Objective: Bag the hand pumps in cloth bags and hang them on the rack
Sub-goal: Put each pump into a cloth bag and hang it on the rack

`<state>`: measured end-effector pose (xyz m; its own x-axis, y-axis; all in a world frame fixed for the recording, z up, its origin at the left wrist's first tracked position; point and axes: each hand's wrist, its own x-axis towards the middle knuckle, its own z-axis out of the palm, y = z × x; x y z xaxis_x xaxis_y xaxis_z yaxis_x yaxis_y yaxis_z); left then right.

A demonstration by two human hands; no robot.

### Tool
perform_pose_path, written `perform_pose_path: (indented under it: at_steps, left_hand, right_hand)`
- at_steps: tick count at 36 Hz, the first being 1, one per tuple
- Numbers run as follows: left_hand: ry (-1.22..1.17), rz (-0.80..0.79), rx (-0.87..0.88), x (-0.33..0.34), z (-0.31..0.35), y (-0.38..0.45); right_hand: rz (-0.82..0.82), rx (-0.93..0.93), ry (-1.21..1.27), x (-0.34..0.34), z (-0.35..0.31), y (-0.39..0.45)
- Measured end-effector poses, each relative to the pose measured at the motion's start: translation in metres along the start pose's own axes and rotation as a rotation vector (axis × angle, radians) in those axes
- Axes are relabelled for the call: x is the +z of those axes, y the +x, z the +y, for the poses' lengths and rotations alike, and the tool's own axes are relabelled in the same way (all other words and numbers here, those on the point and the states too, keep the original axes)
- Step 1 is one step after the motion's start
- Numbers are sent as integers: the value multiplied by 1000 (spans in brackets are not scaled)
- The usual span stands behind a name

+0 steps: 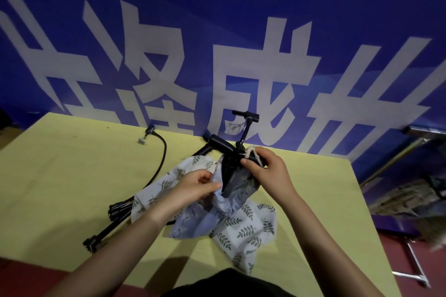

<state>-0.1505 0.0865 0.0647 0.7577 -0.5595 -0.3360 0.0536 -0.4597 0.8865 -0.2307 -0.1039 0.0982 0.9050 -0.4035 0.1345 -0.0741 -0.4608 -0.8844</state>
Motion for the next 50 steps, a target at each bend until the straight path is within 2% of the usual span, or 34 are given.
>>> perform_pose_path:
  at_steps: [4, 9, 11, 13, 17, 20, 25, 29, 35, 41, 50]
  left_hand:
    - [119, 83, -1, 3, -4, -8]
    - [316, 408, 94, -9, -10, -18]
    - [322, 473, 113, -20, -10, -19]
    - [180, 439, 95, -31, -2, -22]
    - [-481, 200, -76, -47, 19, -32]
    - [-868, 78, -192, -58, 23, -38]
    - [-1030, 30, -38, -64, 30, -46]
    - [-968, 81, 128, -61, 34, -48]
    - [-875, 99, 241, -60, 32, -53]
    - [-592, 179, 355, -62, 31, -58]
    - [-248, 258, 529, -70, 31, -62]
  right_hand:
    - [-26, -17, 7, 1, -3, -5]
    - [-79, -30, 83, 1, -10, -10]
    - [-114, -45, 119, 3, -13, -13]
    - [-125, -54, 105, 8, -14, -14]
    - [-115, -68, 43, 12, -17, -10]
    - [-120, -59, 43, 11, -21, -9]
    - [-205, -88, 32, 9, -32, -12]
    - [-223, -115, 25, 5, -41, -12]
    - [-231, -155, -15, 1, -50, -14]
    - [-247, -165, -23, 0, -51, -15]
    - [-386, -202, -48, 1, -47, -12]
